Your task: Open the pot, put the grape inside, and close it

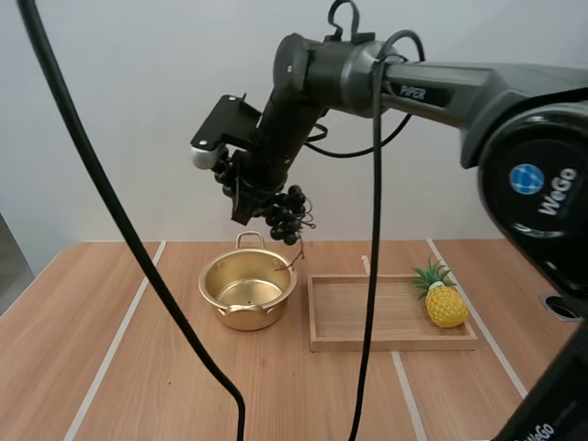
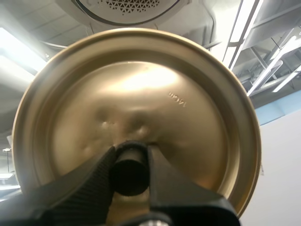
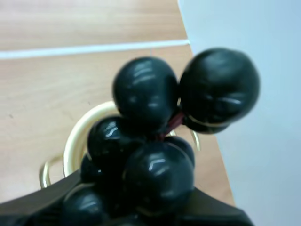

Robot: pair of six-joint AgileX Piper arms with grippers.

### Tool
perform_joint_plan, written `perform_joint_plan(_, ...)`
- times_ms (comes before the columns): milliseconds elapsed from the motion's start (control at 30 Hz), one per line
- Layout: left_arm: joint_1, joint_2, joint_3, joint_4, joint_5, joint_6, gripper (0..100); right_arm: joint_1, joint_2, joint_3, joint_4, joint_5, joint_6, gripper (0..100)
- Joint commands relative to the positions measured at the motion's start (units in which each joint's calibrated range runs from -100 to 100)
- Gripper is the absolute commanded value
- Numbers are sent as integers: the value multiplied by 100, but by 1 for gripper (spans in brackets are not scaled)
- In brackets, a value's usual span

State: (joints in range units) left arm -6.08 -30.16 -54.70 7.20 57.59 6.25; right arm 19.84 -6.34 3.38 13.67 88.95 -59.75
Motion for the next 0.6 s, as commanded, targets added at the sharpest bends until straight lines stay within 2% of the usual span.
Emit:
perform_joint_plan(0, -1, -36, -24, 72, -300, -17, 0, 81, 295, -237, 322, -235, 51, 0)
perform_joint_plan(133, -1, -36, -24, 72, -300, -17, 0, 106, 799, -342, 607, -434, 51, 0)
perform_joint_plan(567, -1, -36, -24, 72, -300, -17, 0, 106, 1653, -342, 607, -1487, -211, 0)
